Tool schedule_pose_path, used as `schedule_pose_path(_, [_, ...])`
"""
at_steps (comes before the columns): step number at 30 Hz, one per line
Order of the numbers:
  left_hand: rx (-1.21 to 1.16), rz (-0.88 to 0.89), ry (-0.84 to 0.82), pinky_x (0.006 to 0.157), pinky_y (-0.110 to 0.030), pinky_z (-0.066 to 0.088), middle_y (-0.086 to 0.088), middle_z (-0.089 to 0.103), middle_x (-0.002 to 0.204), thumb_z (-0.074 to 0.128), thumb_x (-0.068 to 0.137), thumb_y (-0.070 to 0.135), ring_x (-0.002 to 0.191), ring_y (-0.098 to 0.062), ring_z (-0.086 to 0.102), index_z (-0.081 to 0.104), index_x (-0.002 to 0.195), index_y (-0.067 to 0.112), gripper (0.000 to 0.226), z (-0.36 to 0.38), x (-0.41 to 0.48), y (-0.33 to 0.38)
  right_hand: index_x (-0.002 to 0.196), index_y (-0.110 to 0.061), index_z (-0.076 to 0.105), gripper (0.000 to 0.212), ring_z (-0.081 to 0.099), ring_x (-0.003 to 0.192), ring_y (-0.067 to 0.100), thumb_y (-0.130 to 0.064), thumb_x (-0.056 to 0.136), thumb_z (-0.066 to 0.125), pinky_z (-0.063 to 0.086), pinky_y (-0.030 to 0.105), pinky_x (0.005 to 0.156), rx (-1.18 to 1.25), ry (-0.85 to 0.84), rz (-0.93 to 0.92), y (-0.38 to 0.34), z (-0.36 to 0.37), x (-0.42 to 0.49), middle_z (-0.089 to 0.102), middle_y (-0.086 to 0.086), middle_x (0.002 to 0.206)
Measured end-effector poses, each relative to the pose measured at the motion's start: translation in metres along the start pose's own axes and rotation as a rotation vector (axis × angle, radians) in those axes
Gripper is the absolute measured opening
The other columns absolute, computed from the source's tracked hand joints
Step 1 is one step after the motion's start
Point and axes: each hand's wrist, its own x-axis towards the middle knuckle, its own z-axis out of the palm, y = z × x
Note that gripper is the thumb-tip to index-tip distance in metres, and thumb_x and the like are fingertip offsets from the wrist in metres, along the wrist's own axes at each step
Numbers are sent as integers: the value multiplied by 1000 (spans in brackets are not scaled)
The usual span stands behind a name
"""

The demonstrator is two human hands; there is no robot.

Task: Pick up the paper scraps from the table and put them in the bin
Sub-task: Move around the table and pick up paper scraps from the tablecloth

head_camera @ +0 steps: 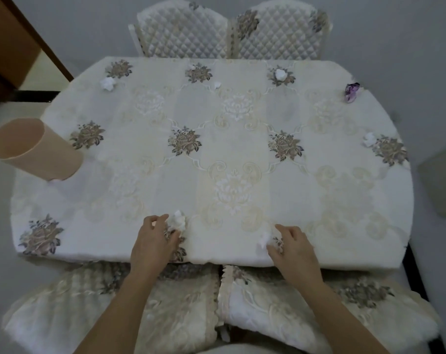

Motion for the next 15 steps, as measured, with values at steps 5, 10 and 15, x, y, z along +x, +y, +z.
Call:
schedule_pose_path(5, [-12, -12, -38, 78, -44, 51, -15, 47, 129, 65, 89, 38, 106, -35, 56, 48, 138, 17, 56, 21, 21, -8, 139, -26, 42, 68, 56, 100, 24, -56, 82, 62, 49, 37, 78, 2, -114, 116, 5, 18, 11, 52, 2, 118])
schedule_pose_path(10, [-65, 23, -36, 78, -41, 49, -14, 53, 118, 69, 88, 30, 99, -33, 58, 53, 133, 17, 50, 33, 34, -8, 133, -28, 44, 66, 56, 101, 21, -60, 79, 64, 48, 36, 81, -6, -150, 96, 4, 30, 18, 57, -1, 112])
schedule_pose_path(15, [-91, 81, -21, 75, -35, 44, -11, 59, 114, 71, 86, 22, 96, -30, 60, 60, 126, 14, 42, 37, 39, -10, 122, -26, 54, 47, 60, 93, 20, -50, 83, 67, 49, 33, 71, -61, -66, 38, 2, 36, 22, 61, -3, 103])
